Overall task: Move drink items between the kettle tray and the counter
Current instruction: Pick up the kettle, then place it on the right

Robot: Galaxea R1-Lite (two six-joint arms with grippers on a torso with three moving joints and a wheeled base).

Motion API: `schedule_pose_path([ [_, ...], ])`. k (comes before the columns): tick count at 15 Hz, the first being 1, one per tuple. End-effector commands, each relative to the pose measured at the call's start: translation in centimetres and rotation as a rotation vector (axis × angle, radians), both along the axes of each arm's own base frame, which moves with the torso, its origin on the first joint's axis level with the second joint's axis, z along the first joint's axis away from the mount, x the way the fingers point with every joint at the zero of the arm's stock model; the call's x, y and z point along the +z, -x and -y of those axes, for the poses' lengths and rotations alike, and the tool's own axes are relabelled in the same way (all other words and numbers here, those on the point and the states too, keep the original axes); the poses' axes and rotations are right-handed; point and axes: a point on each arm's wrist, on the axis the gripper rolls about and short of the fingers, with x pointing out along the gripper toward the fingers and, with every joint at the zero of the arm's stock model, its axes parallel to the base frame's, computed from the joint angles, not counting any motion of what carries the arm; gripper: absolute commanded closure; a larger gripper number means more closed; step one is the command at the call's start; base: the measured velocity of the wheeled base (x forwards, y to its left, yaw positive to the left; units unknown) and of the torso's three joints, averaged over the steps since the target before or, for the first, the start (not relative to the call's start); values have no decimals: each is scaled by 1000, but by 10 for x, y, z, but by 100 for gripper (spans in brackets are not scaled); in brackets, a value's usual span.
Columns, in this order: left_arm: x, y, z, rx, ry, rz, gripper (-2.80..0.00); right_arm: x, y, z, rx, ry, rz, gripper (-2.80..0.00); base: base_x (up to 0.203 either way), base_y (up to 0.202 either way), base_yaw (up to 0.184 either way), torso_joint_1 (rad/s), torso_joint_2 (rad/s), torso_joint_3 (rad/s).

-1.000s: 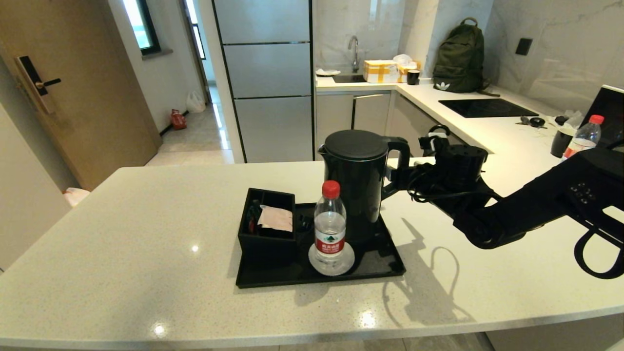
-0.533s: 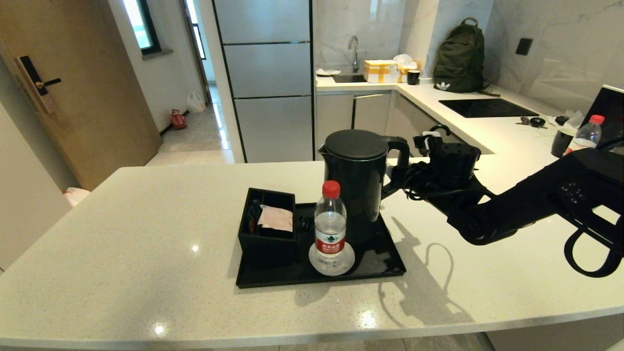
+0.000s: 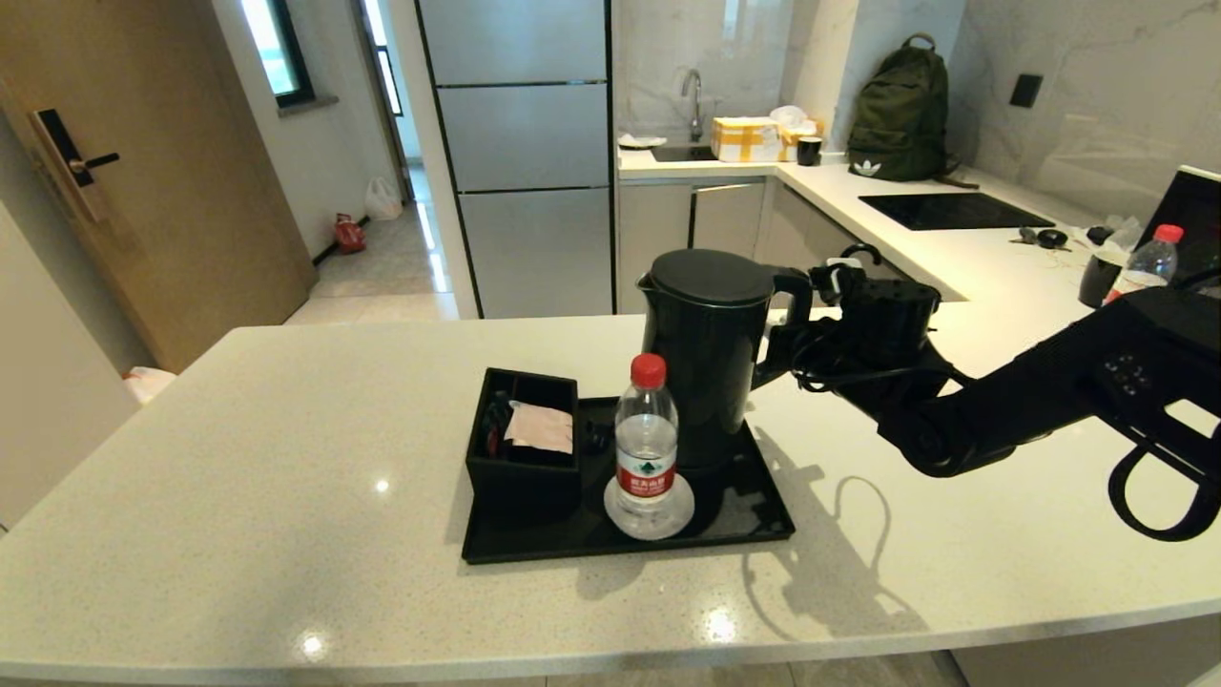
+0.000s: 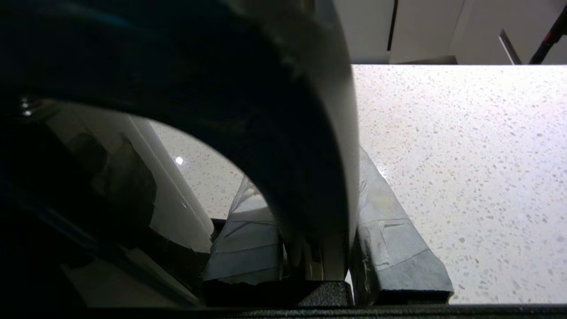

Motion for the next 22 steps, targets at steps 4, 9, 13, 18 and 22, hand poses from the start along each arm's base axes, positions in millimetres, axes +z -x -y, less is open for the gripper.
schedule_pose_path([
  [4,0,0,0,0,0,-1,0,34,13,-2,9,-112,34,0,0,0,0,0,0,0],
  [9,0,0,0,0,0,-1,0,64,25,-4,3,-164,68,0,0,0,0,0,0,0],
  [13,0,0,0,0,0,-1,0,79,3,23,-255,-127,114,0,0,0,0,0,0,0],
  [18,0,0,0,0,0,-1,0,52,-59,89,-613,-33,156,0,0,0,0,0,0,0],
  [22,0,0,0,0,0,-1,0,36,-70,100,-641,-20,144,0,0,0,0,0,0,0],
])
